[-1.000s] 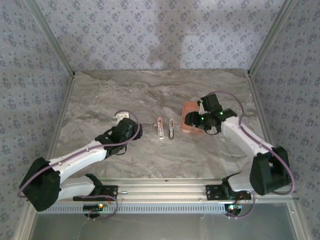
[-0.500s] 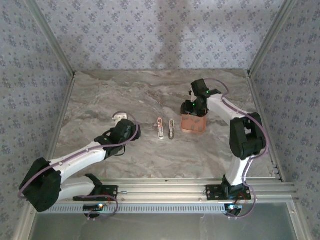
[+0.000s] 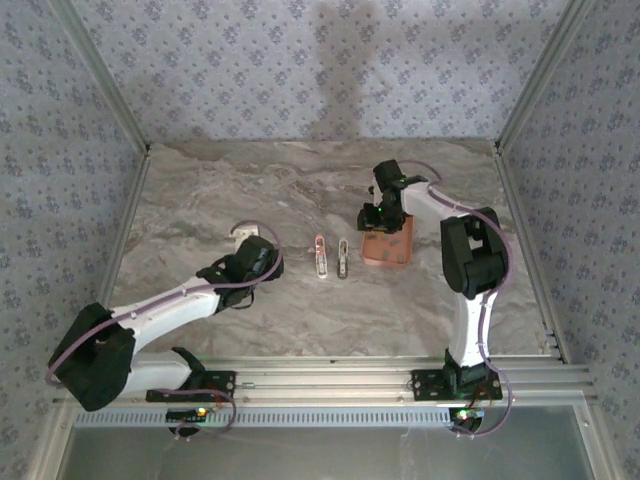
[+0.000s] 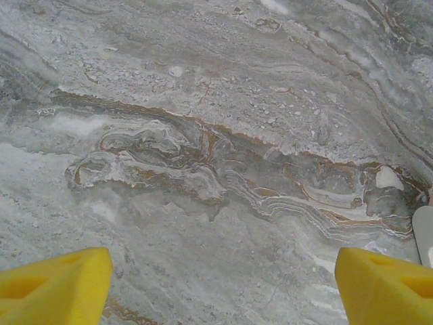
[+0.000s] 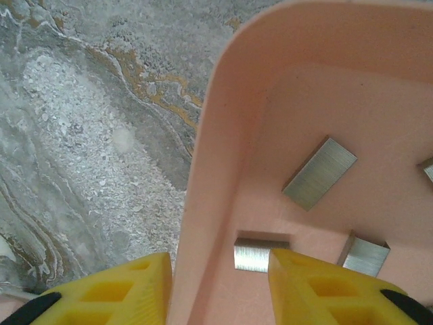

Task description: Load the staples into the stapler

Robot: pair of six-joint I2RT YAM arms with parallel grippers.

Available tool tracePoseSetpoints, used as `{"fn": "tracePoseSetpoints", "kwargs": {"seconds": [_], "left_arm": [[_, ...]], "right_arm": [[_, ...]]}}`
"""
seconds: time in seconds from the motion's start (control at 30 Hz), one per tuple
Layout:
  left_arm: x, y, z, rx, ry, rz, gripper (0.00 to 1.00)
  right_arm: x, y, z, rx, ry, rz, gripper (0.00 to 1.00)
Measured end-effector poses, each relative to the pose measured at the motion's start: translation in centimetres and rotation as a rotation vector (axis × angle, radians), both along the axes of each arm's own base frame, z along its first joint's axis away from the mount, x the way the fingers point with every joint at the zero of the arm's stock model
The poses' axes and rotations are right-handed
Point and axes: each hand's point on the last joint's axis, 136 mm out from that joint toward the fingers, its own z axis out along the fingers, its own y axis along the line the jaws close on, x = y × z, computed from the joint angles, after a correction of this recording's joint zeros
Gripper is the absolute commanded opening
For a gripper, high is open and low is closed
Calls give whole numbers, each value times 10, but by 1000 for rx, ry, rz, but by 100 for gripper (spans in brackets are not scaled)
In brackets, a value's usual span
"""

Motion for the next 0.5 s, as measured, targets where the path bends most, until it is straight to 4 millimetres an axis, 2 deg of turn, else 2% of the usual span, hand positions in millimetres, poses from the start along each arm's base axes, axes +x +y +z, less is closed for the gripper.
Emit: {"fn": "tracePoseSetpoints", "kwargs": {"seconds": [0.2,0.4,0.5], "left_arm": [[3,1,1,17,3,-8,86],[7,0,5,13,3,-33,85],[12,-3,13,6,-10,-46,85]], "right_arm": [[-4,-2,-2,-5,-3,-3,34],[-20,-12,-2,-29,10,-15,31],[-31,-18,-6,-45,30,-17,30]]}}
